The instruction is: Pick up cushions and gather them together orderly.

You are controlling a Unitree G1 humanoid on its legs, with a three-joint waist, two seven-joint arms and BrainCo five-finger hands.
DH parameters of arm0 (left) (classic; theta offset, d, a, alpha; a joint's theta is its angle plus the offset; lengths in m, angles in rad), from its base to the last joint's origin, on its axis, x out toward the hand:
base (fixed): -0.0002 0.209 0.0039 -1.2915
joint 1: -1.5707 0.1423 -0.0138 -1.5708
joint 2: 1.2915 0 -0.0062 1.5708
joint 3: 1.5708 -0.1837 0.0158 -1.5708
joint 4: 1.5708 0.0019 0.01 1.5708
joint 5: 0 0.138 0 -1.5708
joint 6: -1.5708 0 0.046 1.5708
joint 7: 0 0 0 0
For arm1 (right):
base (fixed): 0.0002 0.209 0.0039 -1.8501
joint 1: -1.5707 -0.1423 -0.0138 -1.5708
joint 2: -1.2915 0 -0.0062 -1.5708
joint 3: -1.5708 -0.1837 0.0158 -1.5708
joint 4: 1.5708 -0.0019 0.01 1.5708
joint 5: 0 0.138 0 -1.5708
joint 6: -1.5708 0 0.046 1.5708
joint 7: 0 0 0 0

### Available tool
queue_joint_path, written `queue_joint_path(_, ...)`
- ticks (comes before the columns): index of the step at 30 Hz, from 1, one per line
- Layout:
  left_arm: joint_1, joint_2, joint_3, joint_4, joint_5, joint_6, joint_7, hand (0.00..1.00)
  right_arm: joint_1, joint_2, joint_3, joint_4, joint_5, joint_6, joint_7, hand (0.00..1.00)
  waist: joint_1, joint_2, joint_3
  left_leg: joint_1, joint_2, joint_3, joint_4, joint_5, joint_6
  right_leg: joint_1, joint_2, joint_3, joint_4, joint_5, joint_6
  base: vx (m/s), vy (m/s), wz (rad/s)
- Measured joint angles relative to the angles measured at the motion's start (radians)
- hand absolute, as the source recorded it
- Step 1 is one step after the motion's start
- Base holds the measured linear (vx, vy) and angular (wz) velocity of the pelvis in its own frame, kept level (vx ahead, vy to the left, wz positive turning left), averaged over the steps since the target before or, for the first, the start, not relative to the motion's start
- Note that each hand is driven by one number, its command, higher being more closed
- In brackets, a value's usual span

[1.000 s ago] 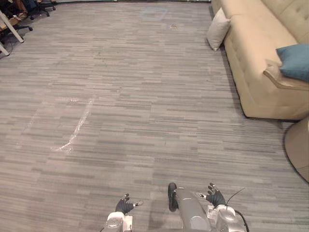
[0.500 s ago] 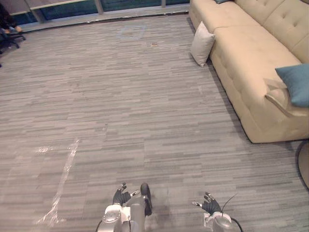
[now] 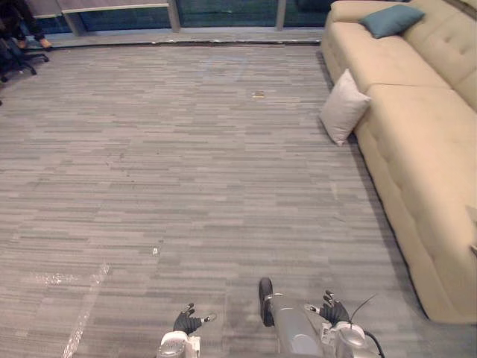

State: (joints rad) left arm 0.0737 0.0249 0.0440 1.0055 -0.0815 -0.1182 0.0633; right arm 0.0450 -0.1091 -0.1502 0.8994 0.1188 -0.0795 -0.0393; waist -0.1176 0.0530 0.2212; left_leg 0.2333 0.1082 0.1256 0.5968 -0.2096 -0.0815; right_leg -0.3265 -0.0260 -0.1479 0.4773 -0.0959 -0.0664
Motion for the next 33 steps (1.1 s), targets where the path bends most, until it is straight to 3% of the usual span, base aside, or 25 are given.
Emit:
queue_joint_path(1,0.001,-0.005,0.019,-0.010,0.000,0.001,-0.002,0.00,0.003,-0.004,-0.001,-0.006,0.000,0.005,-0.001,0.00,0.003,0.010,0.005,-0.051,0.030,0.000,0.123,0.067,-0.015,0.031,0.015,-0.001,-0.009,-0.014,-0.017,0.68,-0.255,0.07)
queue_joint_path(2,0.012,-0.023,0.057,-0.044,-0.002,-0.001,-0.001,0.00,0.012,-0.010,-0.002,-0.012,0.000,0.012,-0.002,0.00,0.017,0.024,0.013,-0.153,0.103,0.009,0.376,0.147,-0.034,0.112,0.057,-0.003,-0.033,-0.051,-0.037,0.84,-0.258,-0.20)
queue_joint_path(3,0.023,-0.022,0.075,-0.083,-0.006,-0.004,-0.002,0.00,0.017,-0.003,0.001,-0.012,0.001,0.013,-0.003,0.00,0.028,0.020,0.022,-0.217,0.150,0.041,0.546,0.118,-0.025,0.217,0.079,0.001,-0.064,-0.087,-0.055,0.84,-0.230,-0.26)
queue_joint_path(5,0.027,-0.012,0.085,-0.110,-0.009,-0.004,-0.001,0.00,0.027,0.016,0.008,-0.013,0.002,0.016,-0.002,0.00,0.046,-0.011,0.026,-0.285,0.163,0.089,0.598,0.081,-0.010,0.329,0.082,0.022,-0.124,-0.117,-0.062,0.63,-0.175,-0.25)
queue_joint_path(6,0.027,-0.006,0.083,-0.118,-0.017,-0.006,-0.002,0.00,0.032,0.029,0.012,-0.007,0.003,0.019,-0.001,0.00,0.057,-0.026,0.020,-0.347,0.159,0.136,0.538,0.053,-0.002,0.410,0.080,0.040,-0.196,-0.122,-0.064,0.56,-0.159,-0.32)
queue_joint_path(8,0.026,-0.003,0.072,-0.134,-0.019,-0.007,-0.003,0.00,0.024,0.030,0.018,-0.001,0.003,0.021,0.000,0.00,0.064,-0.026,0.020,-0.417,0.139,0.184,0.378,0.015,0.009,0.491,0.080,0.059,-0.272,-0.116,-0.054,0.53,-0.100,-0.31)
queue_joint_path(10,0.026,0.001,0.045,-0.151,-0.019,-0.009,-0.001,0.00,0.009,0.032,0.013,0.029,0.003,0.024,0.000,0.00,0.076,-0.026,0.022,-0.462,0.055,0.218,0.005,0.011,0.016,0.574,0.066,0.095,-0.341,-0.120,-0.037,0.63,-0.007,-0.43)
queue_joint_path(11,0.025,0.000,0.033,-0.153,-0.019,-0.010,-0.001,0.00,0.005,0.031,0.004,0.040,0.003,0.023,0.000,0.00,0.087,-0.018,0.022,-0.466,0.002,0.196,-0.274,0.077,0.003,0.617,0.059,0.116,-0.381,-0.126,-0.027,0.72,0.096,-0.70)
queue_joint_path(12,0.026,0.000,0.003,-0.150,-0.019,-0.013,0.001,0.00,0.009,0.022,0.005,0.056,0.002,0.020,-0.002,0.00,0.099,0.014,0.013,-0.504,-0.007,0.152,-0.417,0.122,-0.039,0.646,0.083,0.149,-0.415,-0.133,-0.016,0.70,0.143,-0.78)
queue_joint_path(13,0.025,0.001,-0.006,-0.149,-0.020,-0.014,0.001,0.00,0.009,0.015,0.005,0.066,0.002,0.020,-0.002,0.00,0.105,0.026,0.012,-0.526,0.001,0.141,-0.425,0.124,-0.033,0.664,0.093,0.165,-0.423,-0.144,-0.001,0.62,0.219,-0.82)
queue_joint_path(14,0.022,0.005,-0.013,-0.142,-0.022,-0.015,0.001,0.00,0.020,0.012,0.005,0.071,0.002,0.019,-0.003,0.00,0.110,0.033,0.013,-0.540,0.004,0.116,-0.396,0.175,0.024,0.716,0.099,0.182,-0.430,-0.172,0.023,0.54,0.210,-0.63)
queue_joint_path(15,0.019,0.012,-0.014,-0.128,-0.020,-0.013,-0.001,0.00,0.025,0.023,0.003,0.073,0.003,0.021,-0.005,0.00,0.117,0.027,0.001,-0.533,-0.007,0.115,-0.370,0.245,0.054,0.737,0.083,0.188,-0.413,-0.185,0.035,0.70,0.271,-0.52)
queue_joint_path(16,0.020,0.024,-0.017,-0.115,-0.019,-0.009,-0.002,0.00,0.036,0.030,-0.005,0.069,0.006,0.019,-0.009,0.00,0.109,-0.006,-0.020,-0.518,-0.040,0.112,-0.369,0.276,0.086,0.717,0.052,0.196,-0.336,-0.193,0.049,0.73,0.264,-0.32)
queue_joint_path(18,0.013,0.051,-0.024,-0.089,-0.019,-0.008,-0.004,0.00,0.044,0.041,-0.010,0.077,0.007,0.017,-0.007,0.00,0.103,-0.063,-0.036,-0.447,-0.106,0.119,-0.373,0.248,0.127,0.563,-0.008,0.193,0.081,-0.192,0.107,0.71,0.240,-0.11)
queue_joint_path(19,0.010,0.073,-0.026,-0.084,-0.019,-0.007,-0.003,0.00,0.046,0.050,-0.013,0.080,0.006,0.018,-0.007,0.00,0.097,-0.105,-0.031,-0.391,-0.151,0.122,-0.378,0.199,0.133,0.478,-0.053,0.203,0.311,-0.100,0.212,0.64,0.166,0.18)
queue_joint_path(20,-0.002,0.090,-0.036,-0.062,-0.019,-0.005,-0.001,0.00,0.049,0.058,-0.014,0.082,0.006,0.018,-0.005,0.00,0.091,-0.126,-0.027,-0.326,-0.188,0.117,-0.377,0.144,0.135,0.393,-0.092,0.206,0.525,-0.019,0.238,0.76,0.169,0.26)
queue_joint_path(21,-0.011,0.091,-0.036,-0.044,-0.019,0.000,0.000,0.00,0.047,0.056,-0.019,0.075,0.006,0.017,-0.003,0.00,0.089,-0.134,-0.019,-0.269,-0.195,0.113,-0.382,0.116,0.137,0.354,-0.109,0.189,0.609,-0.041,0.201,0.63,0.130,0.15)
queue_joint_path(23,-0.005,0.084,-0.062,-0.020,-0.018,0.001,0.002,0.00,0.043,0.038,-0.027,0.052,0.005,0.004,0.000,0.00,0.072,-0.086,-0.006,-0.115,-0.172,0.101,-0.437,0.048,0.132,0.219,-0.126,0.101,0.654,-0.105,0.117,0.64,0.097,-0.05)
queue_joint_path(25,-0.002,0.078,-0.079,0.000,-0.017,0.003,0.000,0.00,0.033,0.026,-0.034,0.046,0.006,-0.006,0.000,0.00,0.051,-0.058,0.000,-0.034,-0.137,0.090,-0.475,0.025,0.128,0.128,-0.110,0.027,0.540,-0.169,0.095,0.56,0.006,0.17)
queue_joint_path(26,-0.006,0.071,-0.086,0.005,-0.014,0.005,-0.001,0.00,0.034,0.024,-0.034,0.047,0.003,-0.006,0.000,0.00,0.039,-0.049,0.004,0.016,-0.112,0.077,-0.499,-0.002,0.119,0.066,-0.094,-0.026,0.369,-0.177,0.097,0.72,-0.076,0.38)
queue_joint_path(28,-0.014,0.071,-0.092,0.006,-0.006,0.007,-0.001,0.00,0.035,0.023,-0.036,0.060,0.001,-0.003,-0.001,0.00,0.035,-0.056,0.006,0.067,-0.099,0.068,-0.526,-0.018,0.095,0.013,-0.074,-0.052,0.080,-0.105,0.108,0.67,-0.106,0.34)
queue_joint_path(30,-0.017,0.067,-0.091,0.004,0.002,0.006,-0.002,0.00,0.061,0.029,-0.043,0.060,0.003,-0.001,-0.007,0.00,0.022,-0.072,0.004,0.138,-0.107,0.051,-0.564,-0.059,0.053,0.000,-0.066,-0.029,-0.239,0.025,0.111,0.71,-0.186,0.48)
queue_joint_path(31,-0.016,0.058,-0.075,0.005,0.003,0.007,-0.002,0.00,0.073,0.031,-0.043,0.062,0.002,0.006,-0.009,0.00,0.015,-0.081,0.002,0.175,-0.101,0.042,-0.565,-0.083,0.042,-0.005,-0.055,0.007,-0.216,0.116,0.079,0.83,-0.224,0.35)
queue_joint_path(32,-0.015,0.040,-0.058,0.006,0.010,0.008,-0.002,0.00,0.075,0.030,-0.044,0.059,0.002,0.010,-0.011,0.00,0.009,-0.062,0.002,0.194,-0.089,0.045,-0.547,-0.085,0.045,-0.022,-0.051,0.015,-0.136,0.149,0.055,0.96,-0.293,0.21)
queue_joint_path(33,-0.013,0.014,-0.051,0.005,0.022,0.007,-0.003,0.00,0.074,0.021,-0.055,0.045,0.003,0.010,-0.011,0.00,0.004,-0.025,0.006,0.174,-0.055,0.053,-0.429,-0.082,0.044,-0.036,-0.040,-0.007,-0.016,0.059,0.009,0.74,-0.244,0.14)
